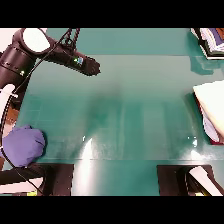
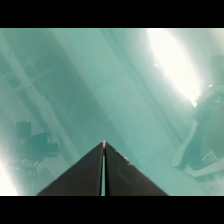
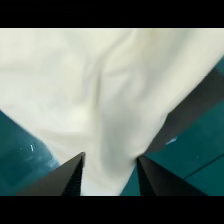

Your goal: Fold the shirts.

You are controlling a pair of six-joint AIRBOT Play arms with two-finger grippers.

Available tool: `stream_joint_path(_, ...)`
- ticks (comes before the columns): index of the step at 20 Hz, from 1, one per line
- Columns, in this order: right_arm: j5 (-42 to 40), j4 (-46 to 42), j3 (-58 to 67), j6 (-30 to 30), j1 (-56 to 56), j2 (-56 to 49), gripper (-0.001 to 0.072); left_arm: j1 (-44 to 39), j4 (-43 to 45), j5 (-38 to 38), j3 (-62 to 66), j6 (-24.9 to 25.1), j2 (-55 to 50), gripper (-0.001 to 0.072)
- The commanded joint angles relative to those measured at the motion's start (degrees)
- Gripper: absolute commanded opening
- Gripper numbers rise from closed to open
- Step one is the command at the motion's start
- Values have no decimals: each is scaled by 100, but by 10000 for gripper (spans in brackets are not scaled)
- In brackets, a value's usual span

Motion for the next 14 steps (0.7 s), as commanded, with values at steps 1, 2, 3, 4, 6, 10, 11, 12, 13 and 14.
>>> stream_joint_path(1, 31, -151, -297, 26, -352, 90, 513, -2, 4, -24, 0, 42, 2, 23)
stream_joint_path(2, 0, -133, -232, 26, -361, 90, 513, -2, 4, -22, 0, 42, 2, 23)
stream_joint_path(3, -46, -48, -105, 31, -321, 90, 512, -2, 4, -22, 0, 42, 2, 23)
stream_joint_path(4, -140, 149, 48, 31, -225, 90, 512, -2, 4, -20, 0, 42, 2, 23)
stream_joint_path(6, -334, 894, 431, 31, 151, 90, 511, -2, 4, 24, 0, 42, 2, 23)
stream_joint_path(10, -396, 2109, 1097, 28, 1692, 87, 511, 2, -13, -74, 0, 20, 4, 24)
stream_joint_path(11, -400, 2124, 1228, 28, 2218, 90, 510, 2, -24, -140, 0, 17, 4, 23)
stream_joint_path(12, -439, 2100, 1318, 28, 2706, 90, 509, 2, -24, -103, 0, 17, 4, 23)
stream_joint_path(13, -505, 2103, 1381, 26, 3200, 87, 506, 2, -24, -70, 0, 17, 4, 23)
stream_joint_path(14, -599, 2103, 1412, 24, 3633, 87, 442, 2, -22, -24, 0, 17, 4, 23)
